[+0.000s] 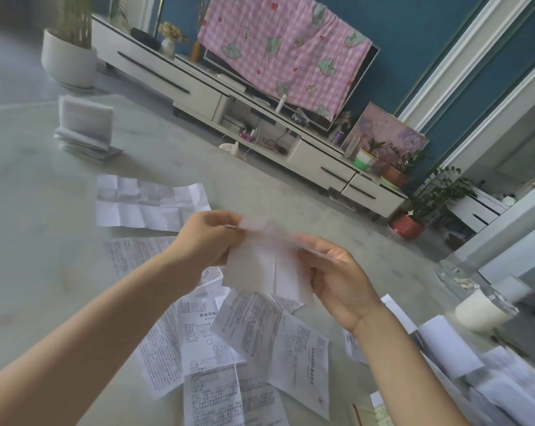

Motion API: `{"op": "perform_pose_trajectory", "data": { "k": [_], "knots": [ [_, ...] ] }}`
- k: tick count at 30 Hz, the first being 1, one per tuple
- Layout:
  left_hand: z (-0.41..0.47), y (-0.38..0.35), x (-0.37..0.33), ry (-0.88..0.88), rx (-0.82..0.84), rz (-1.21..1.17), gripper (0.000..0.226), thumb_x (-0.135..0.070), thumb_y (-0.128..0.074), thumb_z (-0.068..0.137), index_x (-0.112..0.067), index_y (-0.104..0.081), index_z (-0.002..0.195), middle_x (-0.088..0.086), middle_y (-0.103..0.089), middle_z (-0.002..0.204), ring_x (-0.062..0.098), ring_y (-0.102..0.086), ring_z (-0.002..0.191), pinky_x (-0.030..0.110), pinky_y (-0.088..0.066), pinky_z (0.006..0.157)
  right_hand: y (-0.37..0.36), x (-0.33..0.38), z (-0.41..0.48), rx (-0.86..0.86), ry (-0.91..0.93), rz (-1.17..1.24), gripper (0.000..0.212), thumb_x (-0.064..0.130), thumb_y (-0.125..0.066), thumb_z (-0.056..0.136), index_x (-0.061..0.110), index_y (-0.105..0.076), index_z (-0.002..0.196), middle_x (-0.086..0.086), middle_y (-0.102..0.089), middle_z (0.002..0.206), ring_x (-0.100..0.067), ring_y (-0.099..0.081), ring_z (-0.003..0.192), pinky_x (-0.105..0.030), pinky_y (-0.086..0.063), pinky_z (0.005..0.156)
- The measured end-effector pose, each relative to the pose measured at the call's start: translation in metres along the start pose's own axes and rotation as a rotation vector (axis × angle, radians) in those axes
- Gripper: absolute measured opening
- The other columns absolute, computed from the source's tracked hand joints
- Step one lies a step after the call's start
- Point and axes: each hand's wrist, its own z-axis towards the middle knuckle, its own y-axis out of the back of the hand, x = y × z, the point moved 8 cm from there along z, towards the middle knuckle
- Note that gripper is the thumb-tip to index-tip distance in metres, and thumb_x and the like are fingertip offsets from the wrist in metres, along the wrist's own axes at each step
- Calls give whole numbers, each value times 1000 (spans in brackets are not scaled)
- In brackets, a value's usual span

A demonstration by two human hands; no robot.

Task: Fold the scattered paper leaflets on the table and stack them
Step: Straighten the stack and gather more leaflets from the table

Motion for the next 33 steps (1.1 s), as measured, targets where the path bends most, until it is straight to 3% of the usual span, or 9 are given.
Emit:
{"op": "perform_pose_trajectory", "data": {
  "k": [4, 8, 10, 12, 17, 20, 23, 28, 33],
  "knots": [
    [-2, -5, 3, 71, -14, -133, 27, 1, -43, 91, -9, -65, 79, 8, -66, 69, 12, -62, 49, 19, -50, 46, 0, 0, -2, -7, 0, -14, 55, -19, -37, 82, 16, -68, 53, -5, -67, 66, -16, -61, 58, -21, -50, 53],
    [-4, -15, 12, 216, 158, -258, 33, -37, -42, 96, -9, -59, 92, 13, -64, 75, 20, -62, 55, 23, -49, 47, -1, 2, -4, 1, 43, -172, 60, -21, -33, 81, 18, -61, 45, 1, -63, 59, -13, -59, 55, -21, -48, 50],
    [-5, -18, 14, 196, 221, -100, 31, -39, -54, 89, -9, -63, 92, 10, -68, 78, 18, -66, 61, 25, -54, 53, -2, 4, -6, 26, 55, -220, 58, -21, -35, 82, 18, -62, 47, 0, -64, 61, -13, -61, 57, -21, -49, 51],
    [-7, -20, 11, 127, 212, 9, 10, -19, -63, 86, -10, -67, 84, 6, -68, 76, 13, -66, 60, 22, -56, 56, -2, 4, -8, 45, 49, -246, 55, -18, -37, 83, 17, -67, 52, -2, -67, 65, -15, -63, 60, -22, -50, 53],
    [-4, -12, 5, 9, 109, 211, 8, -10, -68, 83, -14, -67, 76, 2, -66, 73, 11, -62, 61, 16, -51, 54, 14, 24, -11, -63, 111, -260, 38, -13, -33, 84, 4, -68, 85, -10, -73, 92, -18, -64, 79, -25, -54, 70],
    [-6, -21, 4, -11, 200, 256, 4, -14, -71, 80, -17, -70, 77, 4, -70, 76, 12, -65, 64, 20, -53, 59, 2, 25, -16, 25, 112, -443, 14, 17, -53, 93, 15, -65, 99, 2, -72, 87, -7, -63, 77, -17, -50, 69],
    [-10, -29, 7, 1, 263, 218, 5, -20, -70, 81, -15, -71, 81, 5, -70, 77, 16, -67, 68, 27, -55, 66, -13, 14, -18, 128, 60, -585, 11, 19, -68, 83, 20, -66, 94, 2, -69, 80, -5, -63, 74, -17, -50, 68],
    [-11, -39, 10, 125, 390, -137, 50, -51, -53, 75, -11, -67, 102, 10, -73, 92, 24, -70, 85, 31, -57, 74, 17, 23, -15, -244, 156, -274, 5, 11, -65, 85, 8, -64, 89, -5, -71, 79, -9, -67, 71, -17, -53, 67],
    [-13, -40, 11, 39, 286, -35, 17, -12, -60, 88, -8, -66, 103, 11, -73, 95, 21, -72, 81, 28, -59, 67, 21, 5, -14, -313, 48, -7, 6, 10, -60, 89, 6, -62, 93, -13, -72, 92, -19, -68, 79, -34, -54, 78]
  ]
}}
